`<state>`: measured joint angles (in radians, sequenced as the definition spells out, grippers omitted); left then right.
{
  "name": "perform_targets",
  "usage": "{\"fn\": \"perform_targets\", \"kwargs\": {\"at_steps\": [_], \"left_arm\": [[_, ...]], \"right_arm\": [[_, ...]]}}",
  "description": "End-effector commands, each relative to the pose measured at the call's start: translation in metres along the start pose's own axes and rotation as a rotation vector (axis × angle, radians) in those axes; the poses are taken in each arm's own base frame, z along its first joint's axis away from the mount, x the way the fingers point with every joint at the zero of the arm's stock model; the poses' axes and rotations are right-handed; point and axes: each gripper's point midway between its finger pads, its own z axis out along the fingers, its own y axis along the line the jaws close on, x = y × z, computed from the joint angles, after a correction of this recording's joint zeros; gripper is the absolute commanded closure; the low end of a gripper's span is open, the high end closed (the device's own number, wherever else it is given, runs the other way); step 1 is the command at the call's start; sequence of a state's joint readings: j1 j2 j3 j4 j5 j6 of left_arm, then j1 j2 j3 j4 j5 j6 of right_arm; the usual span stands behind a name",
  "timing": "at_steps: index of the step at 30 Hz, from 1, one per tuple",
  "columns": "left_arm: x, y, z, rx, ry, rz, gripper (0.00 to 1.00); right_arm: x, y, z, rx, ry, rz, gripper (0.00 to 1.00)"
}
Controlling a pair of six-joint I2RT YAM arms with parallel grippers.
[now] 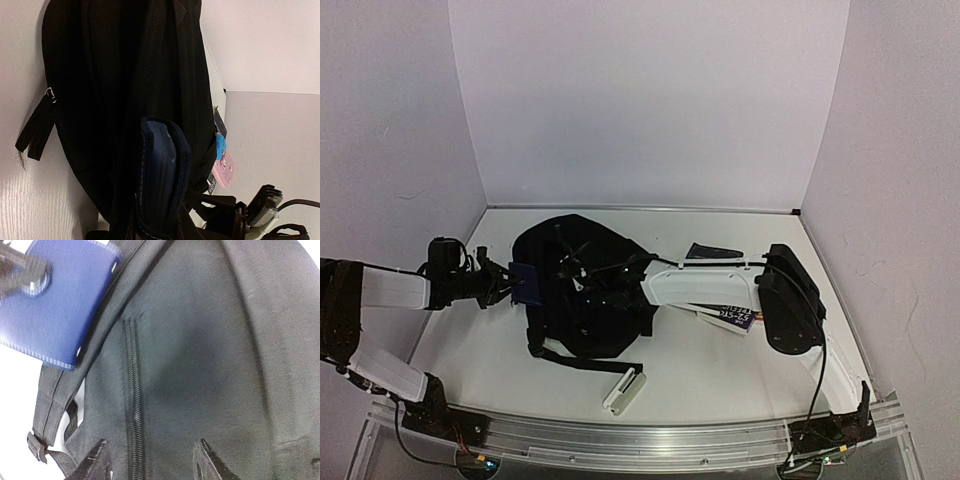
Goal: Pack the student bag
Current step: Place the personal item in the student bag.
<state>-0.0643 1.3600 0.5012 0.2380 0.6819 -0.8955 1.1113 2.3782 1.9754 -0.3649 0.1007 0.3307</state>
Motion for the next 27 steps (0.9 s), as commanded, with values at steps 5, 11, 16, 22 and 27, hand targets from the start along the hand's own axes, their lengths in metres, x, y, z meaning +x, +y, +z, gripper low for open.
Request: {"fn": "perform_targets", "kwargs": {"at_steps": [5,11,16,22,27], "left_arm": [[-0.006,-0.012,-0.002,0.044,-0.014,0.041,1.0],[-0.005,-0.011,-0.002,0.039,-0.012,0.04,1.0],[-0.005,-0.01,-0.001,0.037,-0.008,0.039,1.0],[-0.005,-0.01,0.0,0.037,-0.006,0.039,1.0],[-0.004,-0.007,-0.001,0.032,-0.009,0.036,1.0]], "right_arm": [[-0.017,-0.024,0.001,0.057,-0.013,-0.063,0.36],[-0.006,-0.016,0.017,0.016,0.024,-0.088,0.25],[0.005,-0.019,0.029,0.031,0.047,-0.094,0.16],[0.015,-0.027,0.039,0.074,0.063,-0.089,0.11],[0.033,-0.04,0.05,0.134,0.104,-0.102,0.05]]}}
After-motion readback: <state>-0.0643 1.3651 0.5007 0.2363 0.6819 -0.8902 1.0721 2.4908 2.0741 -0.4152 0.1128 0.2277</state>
